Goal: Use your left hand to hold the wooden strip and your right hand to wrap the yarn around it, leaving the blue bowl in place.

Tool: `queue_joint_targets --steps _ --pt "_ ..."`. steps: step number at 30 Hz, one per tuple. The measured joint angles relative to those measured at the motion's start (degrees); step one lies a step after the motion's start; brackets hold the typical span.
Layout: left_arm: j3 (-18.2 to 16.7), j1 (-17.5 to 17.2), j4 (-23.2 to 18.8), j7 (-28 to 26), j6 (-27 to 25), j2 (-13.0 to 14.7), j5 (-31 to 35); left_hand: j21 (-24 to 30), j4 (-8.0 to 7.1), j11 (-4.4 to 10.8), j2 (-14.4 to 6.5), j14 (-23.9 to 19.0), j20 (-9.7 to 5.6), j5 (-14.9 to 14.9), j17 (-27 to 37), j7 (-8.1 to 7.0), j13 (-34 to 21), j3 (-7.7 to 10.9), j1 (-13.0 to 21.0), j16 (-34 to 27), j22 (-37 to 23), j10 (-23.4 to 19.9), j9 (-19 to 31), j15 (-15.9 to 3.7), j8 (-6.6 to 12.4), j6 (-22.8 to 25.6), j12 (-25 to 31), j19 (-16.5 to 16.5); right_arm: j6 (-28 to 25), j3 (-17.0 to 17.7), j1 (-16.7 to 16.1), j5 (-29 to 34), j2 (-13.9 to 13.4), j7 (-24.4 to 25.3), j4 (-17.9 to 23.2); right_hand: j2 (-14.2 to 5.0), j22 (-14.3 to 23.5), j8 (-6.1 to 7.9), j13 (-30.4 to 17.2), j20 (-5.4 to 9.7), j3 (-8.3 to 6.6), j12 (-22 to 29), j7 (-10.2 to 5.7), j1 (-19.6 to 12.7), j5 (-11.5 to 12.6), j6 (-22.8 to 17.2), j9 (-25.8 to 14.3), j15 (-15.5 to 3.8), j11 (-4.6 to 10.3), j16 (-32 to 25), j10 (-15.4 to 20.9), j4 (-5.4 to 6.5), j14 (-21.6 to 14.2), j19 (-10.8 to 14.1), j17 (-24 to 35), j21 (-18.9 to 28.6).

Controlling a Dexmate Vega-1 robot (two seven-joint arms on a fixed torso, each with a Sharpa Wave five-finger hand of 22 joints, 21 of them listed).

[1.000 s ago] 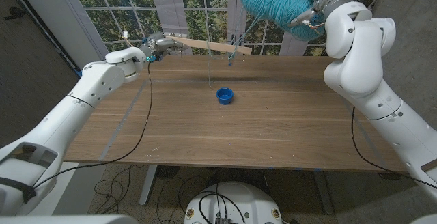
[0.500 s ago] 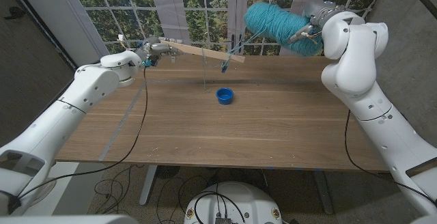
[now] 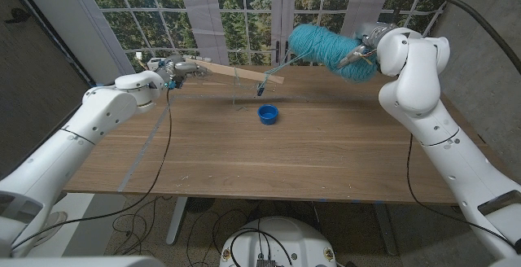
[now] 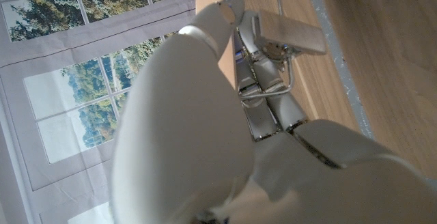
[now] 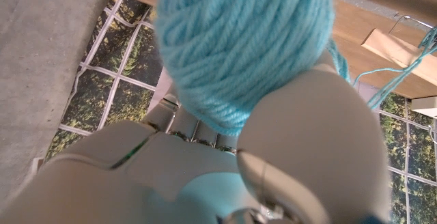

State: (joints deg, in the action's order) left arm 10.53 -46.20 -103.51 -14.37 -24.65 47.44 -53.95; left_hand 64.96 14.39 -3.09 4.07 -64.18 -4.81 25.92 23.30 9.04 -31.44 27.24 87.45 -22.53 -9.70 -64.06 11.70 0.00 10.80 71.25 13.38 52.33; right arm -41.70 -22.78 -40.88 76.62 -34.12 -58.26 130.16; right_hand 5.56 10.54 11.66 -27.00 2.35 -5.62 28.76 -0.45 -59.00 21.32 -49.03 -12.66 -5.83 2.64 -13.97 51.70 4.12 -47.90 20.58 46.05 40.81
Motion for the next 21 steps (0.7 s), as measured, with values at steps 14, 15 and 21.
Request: queue_joint_targets --steps 14,15,21 --pt "-1.37 -3.05 1.27 -1.43 -0.26 -0.01 -2.31 0.86 0.87 -0.61 0.14 -0.40 0.38 2.98 -1.07 -0.02 -1.11 0.87 -1.35 0.56 -0.06 1.25 0.00 0.01 -0.22 -1.44 0.00 0.62 -3.01 -3.16 -0.05 -7.04 -1.77 5.40 -3.57 0.00 0.00 -0.01 0.05 0.00 -0.09 -0.22 0.00 0.00 -0.05 0.00 0.02 0.00 0.01 0.00 0.00 0.09 0.00 0.00 -0.01 0.40" --pt "-1.38 -3.12 1.40 -1.45 -0.29 -0.01 -2.34 0.86 0.93 -0.50 -0.06 -0.50 0.37 3.31 -1.25 -0.02 -1.24 0.93 -1.60 0.77 -0.05 1.37 0.00 0.10 -0.22 -1.45 0.00 0.62 -3.33 -3.76 0.14 -7.93 -2.01 6.20 -4.05 0.00 0.00 -0.01 0.05 0.00 -0.10 -0.24 0.00 0.00 -0.06 0.00 0.02 0.00 0.01 0.00 -0.01 0.10 0.00 0.00 -0.01 0.40" --pt "-1.45 -3.49 2.41 -2.10 -1.20 -0.11 -3.20 0.86 1.16 -0.52 0.05 -0.51 0.40 3.95 -2.05 0.13 -1.63 1.16 -1.87 1.38 -0.04 2.21 0.00 0.09 -0.21 -2.03 0.00 0.82 -4.97 -5.88 0.84 -11.73 -2.83 9.51 -6.16 0.01 0.00 -0.02 0.02 0.00 -0.10 -0.36 0.00 -0.01 -0.09 0.00 0.03 0.00 0.01 0.00 -0.01 0.10 0.00 0.00 -0.01 0.40"
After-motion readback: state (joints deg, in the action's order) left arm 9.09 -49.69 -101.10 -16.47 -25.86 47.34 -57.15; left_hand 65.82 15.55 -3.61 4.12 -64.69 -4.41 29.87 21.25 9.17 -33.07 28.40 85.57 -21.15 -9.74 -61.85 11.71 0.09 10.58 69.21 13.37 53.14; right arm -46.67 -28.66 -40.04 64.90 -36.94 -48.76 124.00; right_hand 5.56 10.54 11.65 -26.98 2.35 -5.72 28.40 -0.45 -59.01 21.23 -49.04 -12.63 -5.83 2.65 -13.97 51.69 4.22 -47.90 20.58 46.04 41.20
